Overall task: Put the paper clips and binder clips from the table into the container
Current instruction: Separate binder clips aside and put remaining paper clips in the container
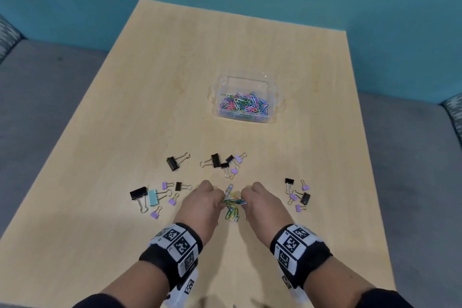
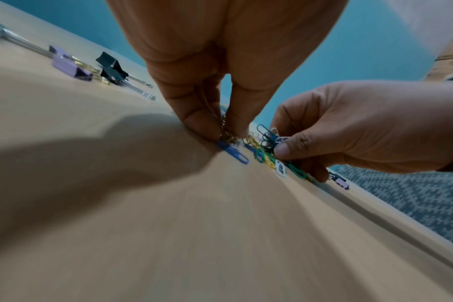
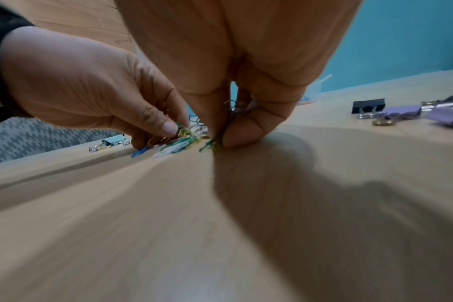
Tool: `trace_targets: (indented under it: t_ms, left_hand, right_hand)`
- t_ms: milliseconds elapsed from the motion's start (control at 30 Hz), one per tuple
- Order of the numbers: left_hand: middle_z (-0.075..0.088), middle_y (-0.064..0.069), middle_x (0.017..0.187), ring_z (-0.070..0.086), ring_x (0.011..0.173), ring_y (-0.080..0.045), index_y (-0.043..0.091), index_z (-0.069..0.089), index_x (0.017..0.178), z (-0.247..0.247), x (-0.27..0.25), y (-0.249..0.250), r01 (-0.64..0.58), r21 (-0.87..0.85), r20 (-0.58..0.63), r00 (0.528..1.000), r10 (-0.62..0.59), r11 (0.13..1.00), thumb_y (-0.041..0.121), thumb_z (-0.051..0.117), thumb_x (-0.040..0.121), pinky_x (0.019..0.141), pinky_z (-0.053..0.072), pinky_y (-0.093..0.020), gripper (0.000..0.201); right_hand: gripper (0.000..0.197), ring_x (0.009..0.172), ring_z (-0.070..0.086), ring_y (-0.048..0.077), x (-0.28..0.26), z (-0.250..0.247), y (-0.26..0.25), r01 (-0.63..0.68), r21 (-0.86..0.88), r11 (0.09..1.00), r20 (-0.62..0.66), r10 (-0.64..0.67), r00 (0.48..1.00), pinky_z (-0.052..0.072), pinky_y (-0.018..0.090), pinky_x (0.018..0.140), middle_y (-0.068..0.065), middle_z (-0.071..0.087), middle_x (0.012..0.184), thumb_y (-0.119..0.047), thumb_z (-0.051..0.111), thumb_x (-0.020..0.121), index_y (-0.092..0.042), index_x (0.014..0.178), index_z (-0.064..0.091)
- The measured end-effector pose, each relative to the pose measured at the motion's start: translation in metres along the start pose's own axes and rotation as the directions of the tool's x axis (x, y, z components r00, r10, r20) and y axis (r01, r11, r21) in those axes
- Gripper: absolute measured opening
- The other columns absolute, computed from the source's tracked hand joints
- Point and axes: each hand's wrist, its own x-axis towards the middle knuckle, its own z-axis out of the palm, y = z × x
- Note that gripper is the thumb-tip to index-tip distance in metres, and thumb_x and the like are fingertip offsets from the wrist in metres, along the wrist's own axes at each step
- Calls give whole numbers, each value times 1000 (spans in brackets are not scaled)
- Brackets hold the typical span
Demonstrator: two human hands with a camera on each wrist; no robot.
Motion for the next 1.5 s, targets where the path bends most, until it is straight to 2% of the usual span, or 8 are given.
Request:
trace_targets:
  t_ms: [233, 533, 733, 1000, 1100, 1167, 1300, 1500]
  left_hand:
    - [48, 2, 86, 51, 75, -18, 15, 61, 86, -14, 6, -3, 42, -48, 95, 995, -38, 998, 25, 54, 92, 63, 37, -29, 13]
    - [58, 8, 73, 59, 61, -7, 26, 58, 69, -45, 23, -2, 93, -166, 213, 976, -57, 982, 19, 60, 84, 60, 45, -20, 16]
    - [59, -6, 54, 54, 44, -18, 14, 65, 66, -99, 83, 16, 235, -660, 190, 971, -144, 713, 16, 67, 69, 50, 44, -29, 3]
    - [61, 0, 57, 65, 57, -22, 14, 65, 72, -130, 207, 50, 28, -387, -123, 989, -82, 922, 9, 62, 78, 60, 55, -32, 8]
    - [66, 1, 86, 64, 81, -22, 21, 67, 100, -126, 216, 52, 34, -205, -95, 994, -55, 978, 17, 63, 80, 75, 50, -30, 21]
    - [63, -1, 103, 59, 91, -21, 23, 61, 118, -125, 206, 45, 23, -66, -116, 993, -31, 998, 20, 61, 84, 79, 43, -28, 34]
    - [63, -6, 102, 61, 89, -27, 16, 67, 107, -112, 134, 34, -129, -16, -213, 969, 123, 992, 8, 56, 85, 78, 47, -33, 26]
    - [63, -1, 117, 57, 100, -22, 18, 65, 103, -35, 19, 19, -401, 202, 145, 915, 378, 894, 8, 60, 75, 82, 52, -32, 31]
  right_hand:
    - [7, 75, 50, 21, 5, -19, 10, -46, 141, 989, 154, 24, 988, 40, 32, 66, 0, 49, 90, -18, 52, 94, -14, 90, 57]
    - [26, 55, 51, 7, 25, -59, 19, -158, 343, 926, 312, 47, 949, 43, 26, 54, -7, 53, 79, -19, 59, 87, -30, 67, 48]
    - [9, 41, 49, 12, 70, -114, 25, -173, 522, 835, 189, 85, 978, 38, 18, 39, -6, 50, 57, -6, 64, 85, -11, 79, 60]
    - [4, 68, 65, 28, 179, -163, 41, -89, 251, 964, -96, 116, 989, 48, 31, 58, 4, 62, 74, -16, 65, 83, -15, 81, 61]
    - [24, 76, 63, 21, 190, -166, 39, -137, 229, 964, -57, 154, 986, 51, 32, 72, 1, 64, 90, -29, 68, 82, -20, 104, 64]
    - [38, 86, 60, 19, 180, -165, 41, -143, 203, 969, -95, 165, 982, 46, 30, 76, 0, 61, 100, -36, 66, 85, -21, 119, 59]
    - [23, 90, 59, 23, 117, -139, 42, -73, 184, 980, -194, 109, 975, 44, 33, 81, 5, 62, 101, -24, 56, 91, -17, 111, 64]
    - [24, 100, 49, 16, -5, -53, 17, 0, 65, 998, 124, -8, 992, 43, 31, 85, -5, 54, 108, -20, 44, 93, -20, 114, 56]
